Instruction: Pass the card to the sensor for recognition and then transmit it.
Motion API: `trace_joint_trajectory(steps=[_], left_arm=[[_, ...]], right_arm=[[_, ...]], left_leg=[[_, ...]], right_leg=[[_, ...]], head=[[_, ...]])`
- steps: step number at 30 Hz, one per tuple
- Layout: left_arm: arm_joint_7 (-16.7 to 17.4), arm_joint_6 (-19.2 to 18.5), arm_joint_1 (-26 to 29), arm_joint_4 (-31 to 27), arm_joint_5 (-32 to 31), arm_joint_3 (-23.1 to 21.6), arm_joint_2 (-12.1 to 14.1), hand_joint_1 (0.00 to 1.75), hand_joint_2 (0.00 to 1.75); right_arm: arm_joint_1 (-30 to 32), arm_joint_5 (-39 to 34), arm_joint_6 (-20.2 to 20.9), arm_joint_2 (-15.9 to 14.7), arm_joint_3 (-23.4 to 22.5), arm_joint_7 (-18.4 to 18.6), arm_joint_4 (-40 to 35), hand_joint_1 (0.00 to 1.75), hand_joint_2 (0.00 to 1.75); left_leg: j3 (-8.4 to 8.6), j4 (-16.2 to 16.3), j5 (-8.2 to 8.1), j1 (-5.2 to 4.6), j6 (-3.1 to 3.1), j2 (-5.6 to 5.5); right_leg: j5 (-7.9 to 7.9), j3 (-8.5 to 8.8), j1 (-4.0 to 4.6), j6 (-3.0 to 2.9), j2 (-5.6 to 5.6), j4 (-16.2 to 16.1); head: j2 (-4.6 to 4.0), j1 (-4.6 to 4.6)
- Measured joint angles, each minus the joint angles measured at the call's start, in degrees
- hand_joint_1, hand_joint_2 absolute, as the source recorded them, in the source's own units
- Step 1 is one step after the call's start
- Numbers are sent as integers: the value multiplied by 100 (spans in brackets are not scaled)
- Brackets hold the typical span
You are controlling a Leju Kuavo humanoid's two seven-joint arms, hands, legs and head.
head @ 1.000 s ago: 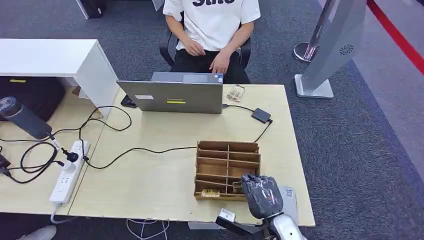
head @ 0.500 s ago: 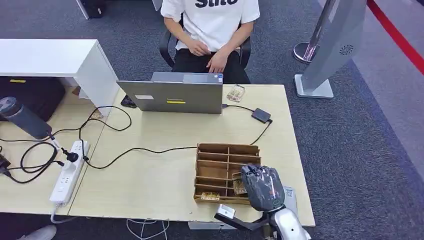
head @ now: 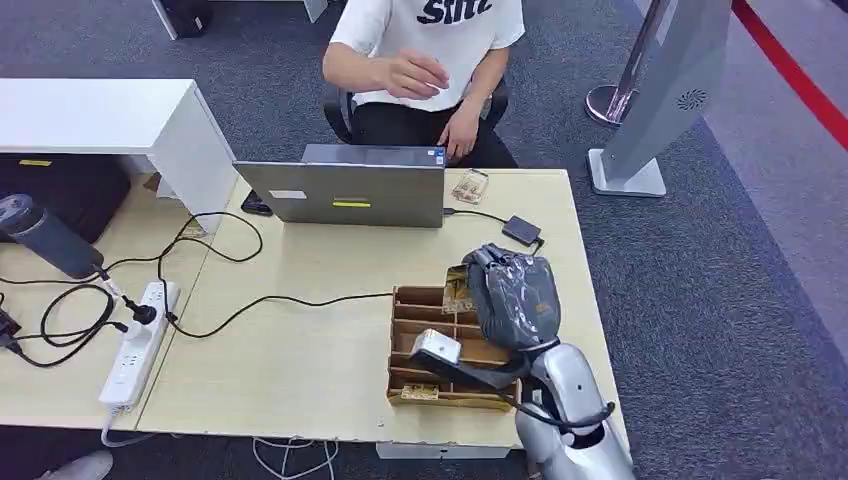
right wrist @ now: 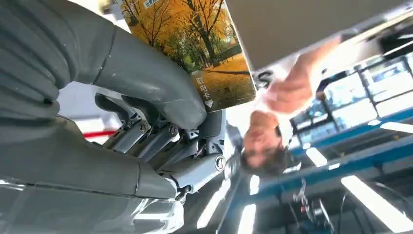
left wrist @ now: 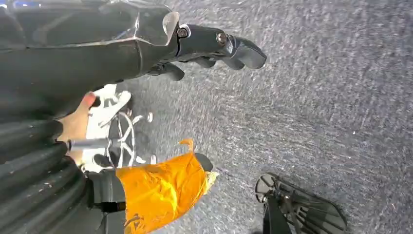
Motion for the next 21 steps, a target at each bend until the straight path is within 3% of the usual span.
trace_joint_trajectory(steps=[2, 6, 10, 15, 16, 17, 21], left_arm=[[-15, -48, -25, 0, -118, -66, 22, 0, 175], [-57, -116, -69, 0, -317, -208, 53, 0, 175], [-76, -171, -78, 0, -462, -317, 66, 0, 175], [-76, -179, -79, 0, -551, -391, 66, 0, 175], [-76, -181, -79, 0, -562, -404, 66, 0, 175], [-76, -184, -80, 0, -580, -418, 66, 0, 175], [-83, -192, -91, 0, -619, -431, 66, 0, 175]], right_arm=[[-531, -280, 319, 174, -57, 114, 352, 175, 175], [-1576, -408, 580, 481, -291, 500, 1357, 175, 175], [-2366, -342, 622, 687, -523, 752, 2239, 175, 175], [-2894, -185, 602, 888, -728, 907, 2963, 175, 175], [-2954, -269, 609, 921, -763, 854, 3051, 45, 175], [-2979, -468, 631, 949, -818, 714, 3095, 0, 175], [-3063, -1905, 1196, 1017, -927, 12, 3213, 0, 175]], left_leg=[[1, 0, 7, 0, -8, 0], [1, 0, 17, 1, -9, -2], [1, 1, 18, 1, -8, -3], [-2, 1, 17, 1, -9, -5], [-3, 0, 16, 1, -10, -5], [-4, 0, 16, 1, -10, -5], [-5, 0, 15, 1, -10, -3]], right_leg=[[4, -1, 0, -5, 0, 2], [11, -2, 0, -10, -1, 4], [12, -2, 0, -11, -1, 5], [11, -7, 0, -11, -1, 4], [10, -8, 0, -11, -1, 4], [10, -9, 0, -11, -1, 3], [10, -13, 0, -11, 3, 3]], head=[[0, 2], [0, 0], [0, 0], [0, 0], [0, 0], [0, 0], [0, 0]])
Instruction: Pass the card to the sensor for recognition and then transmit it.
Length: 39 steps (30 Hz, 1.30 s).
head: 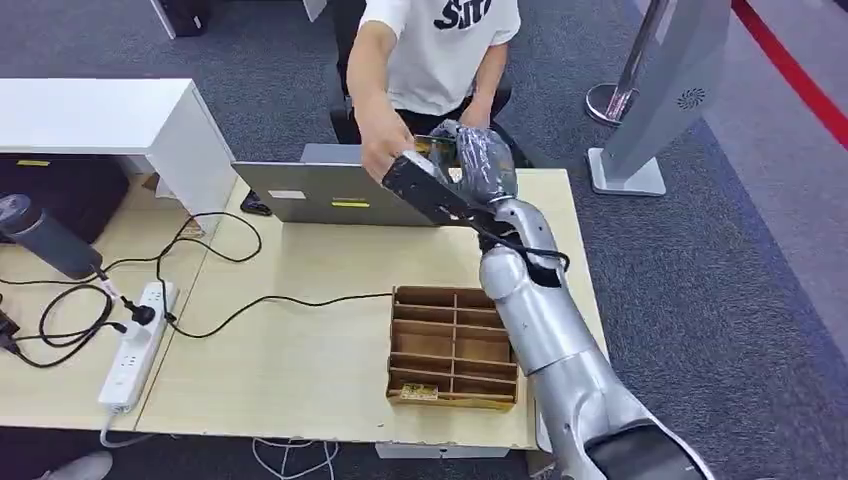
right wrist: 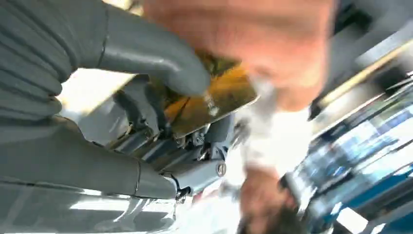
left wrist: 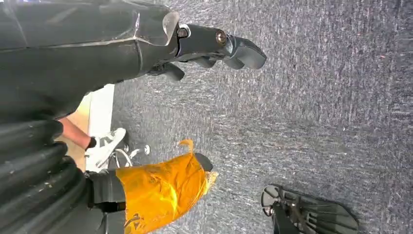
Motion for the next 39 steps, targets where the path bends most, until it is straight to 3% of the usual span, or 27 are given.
trace_joint_trajectory(steps=[3, 6, 11, 14, 16, 21, 28, 31, 35, 39], left_arm=[[0, -44, -6, 0, -44, 0, 9, 0, 175], [0, -57, -10, 0, -92, 0, 24, 0, 175], [11, -83, -29, 0, -149, 0, 57, 0, 175], [18, -101, -69, 2, -227, 0, 83, 0, 175], [67, -101, -104, 2, -279, 0, 94, 0, 175], [157, -79, -165, 2, -383, 0, 94, 0, 175], [192, -66, -193, 2, -417, 0, 94, 0, 175], [184, -63, -189, 2, -417, 0, 94, 0, 175], [112, -63, -165, 20, -396, 0, 94, 0, 175], [59, -63, -114, 20, -345, 7, 112, 0, 175]], right_arm=[[-45, -1090, 494, 41, -157, -555, 116, 0, 175], [-109, -1835, 829, 44, -447, -853, 275, 0, 175], [-276, -2950, 1313, 15, -1072, -902, 608, 0, 175], [-499, -4010, 1630, -149, -1741, -852, 1065, 0, 175], [-606, -4645, 1772, -347, -2204, -854, 1400, 0, 175], [-678, -5966, 1568, -1043, -3457, -852, 2177, 0, 175], [-359, -6523, 1453, -2117, -4691, -924, 2797, 0, 175], [-122, -6772, 1459, -2387, -5051, -913, 2927, 0, 175], [545, -7420, 1793, -2950, -5730, -765, 3162, 0, 175], [1469, -7977, 2289, -3217, -6372, -661, 3318, 0, 175]], left_leg=[[0, 0, 0, 0, 0, -3], [0, 0, 1, 0, 0, -4], [0, 2, 1, -1, 0, -3], [1, 5, 1, -1, 0, -13], [2, 6, 1, -2, 1, -22], [0, 9, -2, -3, 7, -37], [0, 9, -14, -6, 21, -36], [-2, 7, -17, -5, 25, -37], [-1, 6, -21, -2, 30, -76], [-3, 5, -36, -3, 35, -77]], right_leg=[[0, 0, 0, 0, -3, 0], [0, 1, 0, 0, -3, 0], [1, 1, 0, 0, -3, -2], [1, 3, 0, 1, -10, -6], [1, 8, 0, 1, -20, -9], [1, 16, -1, 3, -31, -16], [-4, 13, -4, 9, -31, -21], [-7, 11, -3, 11, -32, -19], [-25, 30, 1, 26, -68, -23], [-41, 32, 0, 28, -75, -24]], head=[[0, 0], [0, 0], [0, 0], [0, 0], [0, -2], [0, 0], [0, 0], [0, 0], [0, 2], [0, 0]])
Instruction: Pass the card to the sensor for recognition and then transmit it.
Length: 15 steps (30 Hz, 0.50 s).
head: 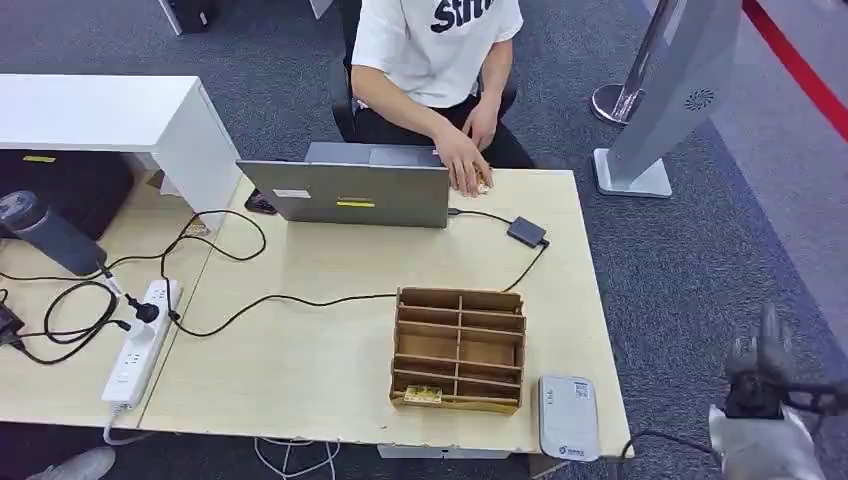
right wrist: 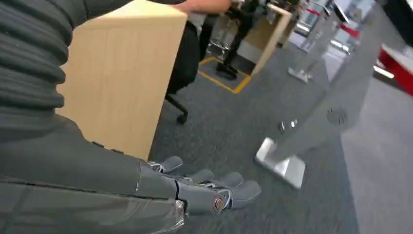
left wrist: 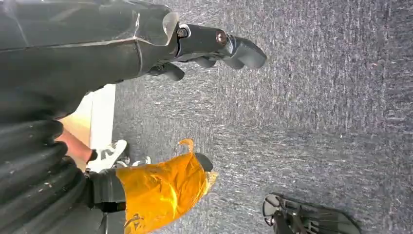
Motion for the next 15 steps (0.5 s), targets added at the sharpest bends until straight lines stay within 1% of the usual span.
trace_joint_trajectory(steps=[2, 6, 9, 11, 15], left_arm=[[-52, -2, 48, 0, 35, 7, 24, 0, 175], [-61, 18, 107, 2, 118, 48, 46, 0, 175], [-48, 74, 134, 2, 179, 112, 48, 0, 175], [-41, 114, 139, 2, 260, 172, 50, 0, 175], [-9, 190, 140, 2, 372, 286, 52, 0, 175]], right_arm=[[411, -103, 243, -80, -250, -46, 48, 0, 175], [1096, -263, 510, -111, -600, -70, 146, 0, 175], [1529, -174, 482, -74, -721, -155, 219, 0, 175], [1774, 47, 338, -50, -723, -217, 268, 0, 175], [2106, 395, 5, 5, -703, -223, 352, 0, 175]], left_leg=[[0, -1, -9, 1, 0, 4], [3, -2, -14, 0, 0, 8], [0, -4, -17, 0, 1, 8], [0, -4, -17, 0, 1, 10], [2, -5, -17, 0, 1, 12]], right_leg=[[-3, 1, 0, 1, 4, 1], [-11, -2, 0, 1, 7, 1], [-13, -2, 0, 2, 6, 2], [-13, -2, -1, 2, 8, 2], [-14, 0, -1, 1, 9, 2]], head=[[0, -2], [0, -2], [0, -2], [0, -2], [0, 0]])
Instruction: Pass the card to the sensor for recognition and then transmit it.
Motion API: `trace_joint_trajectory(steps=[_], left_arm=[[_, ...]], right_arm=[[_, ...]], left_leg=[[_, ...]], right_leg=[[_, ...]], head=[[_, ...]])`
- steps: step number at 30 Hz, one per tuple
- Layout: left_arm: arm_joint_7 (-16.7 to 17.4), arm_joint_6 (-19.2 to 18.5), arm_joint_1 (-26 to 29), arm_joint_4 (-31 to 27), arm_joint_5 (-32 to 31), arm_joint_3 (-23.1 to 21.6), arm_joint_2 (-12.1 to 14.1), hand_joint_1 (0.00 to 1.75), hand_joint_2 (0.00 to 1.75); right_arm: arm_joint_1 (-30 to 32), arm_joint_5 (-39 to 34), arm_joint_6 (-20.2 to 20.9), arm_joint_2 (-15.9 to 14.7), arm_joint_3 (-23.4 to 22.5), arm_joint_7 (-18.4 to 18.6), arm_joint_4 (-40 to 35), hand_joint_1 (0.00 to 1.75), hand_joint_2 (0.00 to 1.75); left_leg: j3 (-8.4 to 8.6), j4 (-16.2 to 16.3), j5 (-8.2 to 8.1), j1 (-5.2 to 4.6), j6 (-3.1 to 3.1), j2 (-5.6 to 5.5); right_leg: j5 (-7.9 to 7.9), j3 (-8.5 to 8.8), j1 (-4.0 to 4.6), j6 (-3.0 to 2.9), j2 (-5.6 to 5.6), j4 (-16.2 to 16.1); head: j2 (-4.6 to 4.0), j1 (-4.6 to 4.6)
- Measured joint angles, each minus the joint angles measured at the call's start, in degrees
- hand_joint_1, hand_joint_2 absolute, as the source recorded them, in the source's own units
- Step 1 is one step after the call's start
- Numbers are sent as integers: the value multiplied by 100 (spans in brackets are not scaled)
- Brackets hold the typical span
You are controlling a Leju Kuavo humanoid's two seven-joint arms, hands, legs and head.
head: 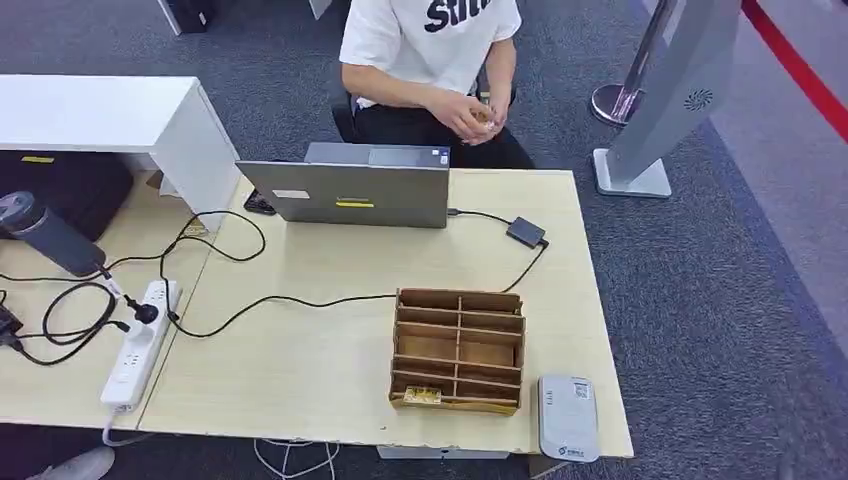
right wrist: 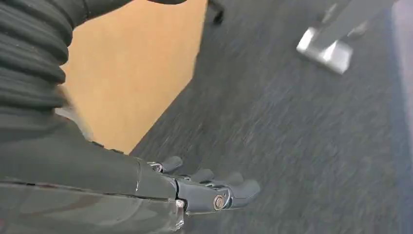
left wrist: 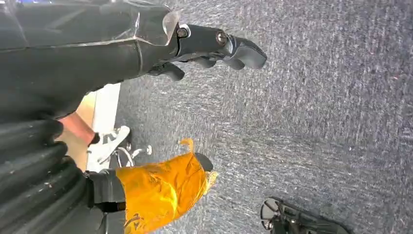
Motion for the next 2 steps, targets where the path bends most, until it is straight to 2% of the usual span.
trace_joint_trajectory(steps=[2], left_arm=[[37, 17, 6, 0, 46, 50, 0, 0, 175]], right_arm=[[124, 202, -167, 44, 52, -2, 33, 0, 175]], left_leg=[[0, 0, 0, -1, 0, 2]], right_leg=[[0, 1, -1, 0, 1, 1]], head=[[0, -2]])
